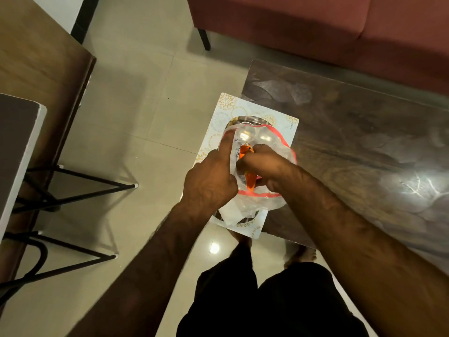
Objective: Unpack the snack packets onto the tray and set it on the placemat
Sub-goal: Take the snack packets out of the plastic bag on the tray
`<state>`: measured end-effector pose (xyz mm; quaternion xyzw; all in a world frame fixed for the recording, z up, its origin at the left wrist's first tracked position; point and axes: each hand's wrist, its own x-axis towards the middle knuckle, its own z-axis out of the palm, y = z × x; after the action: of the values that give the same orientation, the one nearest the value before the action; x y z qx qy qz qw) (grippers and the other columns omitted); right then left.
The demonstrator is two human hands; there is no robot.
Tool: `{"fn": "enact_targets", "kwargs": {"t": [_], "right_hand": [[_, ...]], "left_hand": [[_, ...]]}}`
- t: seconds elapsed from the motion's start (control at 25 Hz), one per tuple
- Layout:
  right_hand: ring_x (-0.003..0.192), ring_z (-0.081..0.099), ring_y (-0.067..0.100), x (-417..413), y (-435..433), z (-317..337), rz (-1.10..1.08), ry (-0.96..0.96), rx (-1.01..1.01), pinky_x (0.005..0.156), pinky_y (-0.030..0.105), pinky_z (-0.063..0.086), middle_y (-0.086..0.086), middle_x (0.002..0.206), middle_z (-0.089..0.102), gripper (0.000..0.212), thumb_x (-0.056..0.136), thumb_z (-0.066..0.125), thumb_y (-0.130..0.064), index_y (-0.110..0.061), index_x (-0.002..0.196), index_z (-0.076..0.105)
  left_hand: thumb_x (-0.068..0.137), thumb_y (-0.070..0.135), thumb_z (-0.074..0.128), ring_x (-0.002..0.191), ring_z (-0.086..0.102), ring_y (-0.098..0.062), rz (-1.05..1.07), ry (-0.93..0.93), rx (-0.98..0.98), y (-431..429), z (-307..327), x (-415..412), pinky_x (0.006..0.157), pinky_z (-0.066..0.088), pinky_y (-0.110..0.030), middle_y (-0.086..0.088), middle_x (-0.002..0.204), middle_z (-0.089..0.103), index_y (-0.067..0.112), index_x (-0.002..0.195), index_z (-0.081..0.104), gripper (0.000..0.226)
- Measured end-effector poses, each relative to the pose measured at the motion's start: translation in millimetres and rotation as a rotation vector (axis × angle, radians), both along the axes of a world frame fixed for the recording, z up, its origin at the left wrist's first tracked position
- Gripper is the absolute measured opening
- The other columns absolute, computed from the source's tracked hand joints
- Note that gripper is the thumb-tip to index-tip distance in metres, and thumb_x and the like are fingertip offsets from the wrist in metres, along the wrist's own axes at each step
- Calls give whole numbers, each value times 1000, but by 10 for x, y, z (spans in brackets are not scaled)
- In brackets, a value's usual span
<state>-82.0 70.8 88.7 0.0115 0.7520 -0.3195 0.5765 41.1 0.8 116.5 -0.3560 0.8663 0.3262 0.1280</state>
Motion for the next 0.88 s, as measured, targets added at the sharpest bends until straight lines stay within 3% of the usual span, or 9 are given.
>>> {"fn": "enact_targets", "kwargs": {"t": [0.12,0.24,0.32,0.36,0.48,0.56,0.64,0.76,0.88], "right_hand": [[80,66,21,29,54,148,-239,-78,-31,62,30,59,9,93,71,16,87,66,-6,-15,100,66],[67,59,14,50,85,259,-347,-65,-64,50,20,50,0,70,65,13,84,66,-21,-15,96,66],[70,60,17,55,120,277,-241,-25,-64,60,26,54,1,70,65,14,84,69,-24,-14,94,66],[78,62,19,58,154,261,-166,2,-69,72,33,56,2,78,67,20,85,70,-25,-13,100,67],[102,71,18,83,267,237,-83,-38,-137,93,39,58,0,105,75,39,92,71,-41,-17,123,68],[110,73,20,95,342,221,-155,-155,-203,96,40,58,-1,114,78,36,97,64,-51,-25,120,72],[114,73,24,97,408,169,-174,-183,-221,99,45,59,2,116,79,27,99,67,-45,-22,112,74],[105,77,24,113,489,117,-200,-169,-226,76,33,66,6,112,79,24,89,83,-25,-19,106,67],[89,74,20,127,566,99,-250,-57,-239,53,22,56,5,105,74,35,84,85,-6,-24,101,59]], "left_hand": [[74,38,60,72,40,-17,-87,-126,-70,99,-41,-5,67,40,-35,-8,125,49,36,158,13,96],[81,23,67,70,43,-24,-61,-204,-133,199,-69,45,67,39,-36,-12,131,43,31,154,26,84],[85,16,59,91,59,-34,80,-117,10,198,-62,30,77,47,-38,-9,136,49,29,148,39,67],[87,13,55,101,63,-33,239,-41,200,166,-41,15,85,51,-42,-8,135,55,27,141,49,57],[87,24,52,76,72,-23,723,120,747,80,59,-15,78,62,-47,-8,105,75,23,103,71,25],[95,45,52,66,76,-15,725,140,799,48,72,-6,62,64,-35,3,85,80,27,97,71,26],[97,53,54,77,78,-15,688,156,793,59,11,-1,66,64,-30,4,89,81,28,109,72,33],[96,49,60,95,76,-25,725,157,698,104,-96,-1,87,62,-40,-5,107,78,23,118,72,36],[98,35,63,86,77,-34,807,235,627,123,-202,48,68,63,-36,-3,86,79,21,93,76,19]]}}
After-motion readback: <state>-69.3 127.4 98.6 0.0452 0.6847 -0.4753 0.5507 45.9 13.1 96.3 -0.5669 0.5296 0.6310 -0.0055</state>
